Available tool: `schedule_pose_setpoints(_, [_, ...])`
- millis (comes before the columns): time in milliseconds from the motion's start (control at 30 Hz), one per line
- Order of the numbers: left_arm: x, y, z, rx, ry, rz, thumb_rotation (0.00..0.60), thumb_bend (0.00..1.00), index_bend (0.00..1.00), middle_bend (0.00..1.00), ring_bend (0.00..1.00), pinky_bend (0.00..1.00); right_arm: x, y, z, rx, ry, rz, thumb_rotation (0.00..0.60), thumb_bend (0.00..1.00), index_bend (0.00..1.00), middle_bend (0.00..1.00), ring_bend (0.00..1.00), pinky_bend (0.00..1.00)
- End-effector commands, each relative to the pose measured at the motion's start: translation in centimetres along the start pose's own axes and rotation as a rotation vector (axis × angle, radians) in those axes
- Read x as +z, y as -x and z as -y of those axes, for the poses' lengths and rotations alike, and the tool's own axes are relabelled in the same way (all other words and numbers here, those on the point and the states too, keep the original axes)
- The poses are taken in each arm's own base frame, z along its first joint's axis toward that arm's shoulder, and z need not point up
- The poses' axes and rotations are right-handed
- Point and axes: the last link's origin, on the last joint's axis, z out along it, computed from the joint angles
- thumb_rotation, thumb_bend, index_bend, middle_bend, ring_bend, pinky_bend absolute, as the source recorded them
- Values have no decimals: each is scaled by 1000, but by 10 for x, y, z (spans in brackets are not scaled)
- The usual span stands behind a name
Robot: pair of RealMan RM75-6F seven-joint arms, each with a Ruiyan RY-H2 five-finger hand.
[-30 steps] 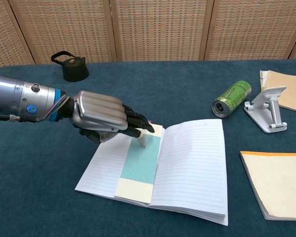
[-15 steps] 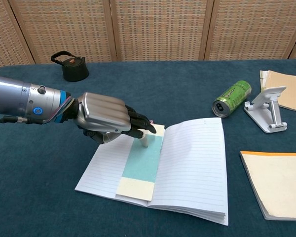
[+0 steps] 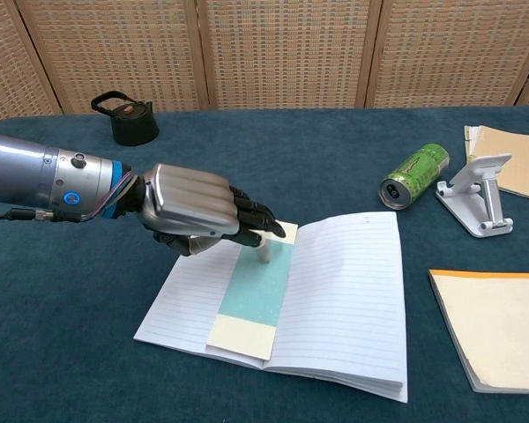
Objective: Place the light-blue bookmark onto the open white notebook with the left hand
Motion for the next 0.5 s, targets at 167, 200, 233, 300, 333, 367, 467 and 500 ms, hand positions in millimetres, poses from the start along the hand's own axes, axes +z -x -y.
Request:
schedule_pose_setpoints(167, [0,1,-1,1,4,-2,600,1000,175,36,27,177,0,0,0,-1,-1,-2,600,103,21,0,0,0])
schedule_pose_setpoints(200, [0,1,-2,2,5,-3,600,1000,175,36,27,177,0,0,0,-1,-1,-2,600,103,21,0,0,0])
schedule_pose_setpoints(233, [0,0,-2,2,5,-4,600,1000,175,36,27,177,0,0,0,-2,0,-2,600,103,22,0,0,0])
schedule_pose_setpoints(300, [-1,1,-2,2,8,-2,600,1000,175,36,27,177,0,0,0,-1,0,-3,600,103,22,0,0,0])
schedule_pose_setpoints(333, [-1,2,-3,7,11,2,600,1000,175,36,27,177,0,0,0,-1,0,-3,600,103,22,0,0,0])
schedule_pose_setpoints(367, [-1,2,-3,8,13,3,600,1000,175,36,27,177,0,0,0,-1,0,-2,600,103,22,0,0,0])
schedule_pose_setpoints(467, [-2,4,-4,9,17,5,600,1000,175,36,27,177,0,0,0,-2,0,-2,600,103,22,0,0,0])
schedule_pose_setpoints(500, [-3,4,-4,14,18,5,600,1000,175,36,27,177,0,0,0,-1,-1,-1,600,103,21,0,0,0])
